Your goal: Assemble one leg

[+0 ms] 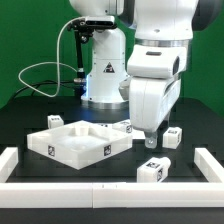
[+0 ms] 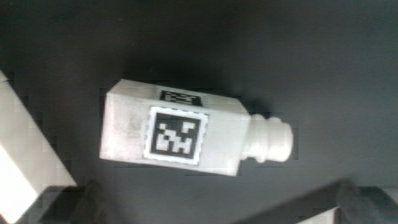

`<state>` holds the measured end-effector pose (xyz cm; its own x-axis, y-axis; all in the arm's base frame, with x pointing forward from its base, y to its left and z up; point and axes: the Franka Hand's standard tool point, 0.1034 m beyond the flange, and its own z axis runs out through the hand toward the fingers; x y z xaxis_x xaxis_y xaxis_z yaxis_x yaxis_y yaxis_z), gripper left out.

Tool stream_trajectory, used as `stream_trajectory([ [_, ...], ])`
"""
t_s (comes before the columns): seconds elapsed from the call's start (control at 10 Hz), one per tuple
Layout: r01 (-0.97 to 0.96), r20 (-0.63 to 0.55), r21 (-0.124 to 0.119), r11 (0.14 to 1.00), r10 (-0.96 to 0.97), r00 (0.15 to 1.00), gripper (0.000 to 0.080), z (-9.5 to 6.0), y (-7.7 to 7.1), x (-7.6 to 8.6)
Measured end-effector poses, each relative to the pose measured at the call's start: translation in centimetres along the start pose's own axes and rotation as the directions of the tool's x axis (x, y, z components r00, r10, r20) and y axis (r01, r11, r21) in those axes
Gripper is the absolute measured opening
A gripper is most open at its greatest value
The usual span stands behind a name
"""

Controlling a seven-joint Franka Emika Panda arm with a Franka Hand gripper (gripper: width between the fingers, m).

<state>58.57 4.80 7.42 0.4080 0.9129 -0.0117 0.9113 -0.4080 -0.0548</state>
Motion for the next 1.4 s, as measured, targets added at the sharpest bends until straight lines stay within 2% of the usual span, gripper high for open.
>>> stream_trajectory([
  [0.6,-0.001,0.001,0.0,1.0,0.001,1.0,0.0649,0.0,0.0,-0.1],
  [0.7,-0.109,-0.016,-0.022,0.994,0.109,0.994,0.0649,-0.1,0.4,0.0],
  [0.8,-0.284,-0.044,-0.022,0.959,0.283,0.958,0.0649,0.0,0.5,0.2],
  [0.9,-0.443,-0.063,0.001,0.897,0.442,0.895,0.0649,0.5,0.3,0.6],
  [1.1,-0.559,-0.084,0.042,0.828,0.56,0.824,0.0649,0.8,0.9,0.5],
  [1.4,-0.701,-0.073,0.058,0.711,0.703,0.707,0.0649,0.9,0.7,0.8],
])
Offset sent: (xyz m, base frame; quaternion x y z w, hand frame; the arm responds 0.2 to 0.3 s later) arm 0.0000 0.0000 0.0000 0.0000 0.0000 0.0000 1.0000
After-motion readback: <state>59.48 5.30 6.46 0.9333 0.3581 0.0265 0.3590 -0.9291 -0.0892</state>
